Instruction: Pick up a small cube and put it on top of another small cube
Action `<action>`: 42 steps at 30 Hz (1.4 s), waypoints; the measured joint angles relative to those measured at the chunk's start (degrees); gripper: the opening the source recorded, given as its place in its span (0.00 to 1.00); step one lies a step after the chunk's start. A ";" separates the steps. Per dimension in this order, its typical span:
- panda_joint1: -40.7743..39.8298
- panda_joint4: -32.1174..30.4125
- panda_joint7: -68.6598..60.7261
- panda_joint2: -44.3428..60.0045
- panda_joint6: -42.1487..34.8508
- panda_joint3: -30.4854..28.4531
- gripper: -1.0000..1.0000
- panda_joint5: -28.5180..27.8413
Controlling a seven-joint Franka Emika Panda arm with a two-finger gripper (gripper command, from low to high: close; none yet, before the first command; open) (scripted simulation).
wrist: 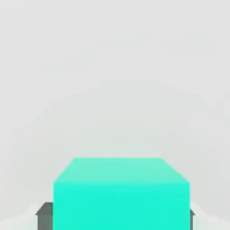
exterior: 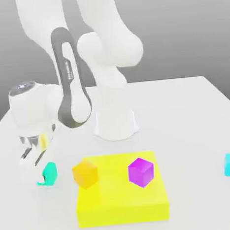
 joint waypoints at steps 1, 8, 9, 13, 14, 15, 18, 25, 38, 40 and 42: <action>-0.32 0.11 -0.03 0.64 0.51 0.32 0.00 0.03; 1.37 -2.03 3.53 -11.19 -9.20 -2.66 0.00 -4.79; 1.22 -2.39 4.05 -13.26 -10.89 -2.68 0.00 -5.52; 0.86 2.97 -0.80 -12.63 -17.39 -0.79 0.00 -4.78; 2.53 4.59 -2.45 -11.91 -18.72 0.38 0.00 -4.71; 4.31 6.13 -4.13 -11.23 -19.94 1.55 0.00 -4.71; 8.90 10.51 -9.22 -9.27 -23.36 5.14 0.00 -4.88; 18.21 16.84 -18.36 -6.72 -28.28 15.97 0.00 -6.23; 37.90 18.09 -28.14 -8.25 -29.32 37.55 0.00 -9.79; 41.06 17.89 -29.27 -8.77 -29.16 40.52 0.00 -10.34; 44.32 17.33 -30.05 -9.49 -28.73 43.12 0.00 -10.90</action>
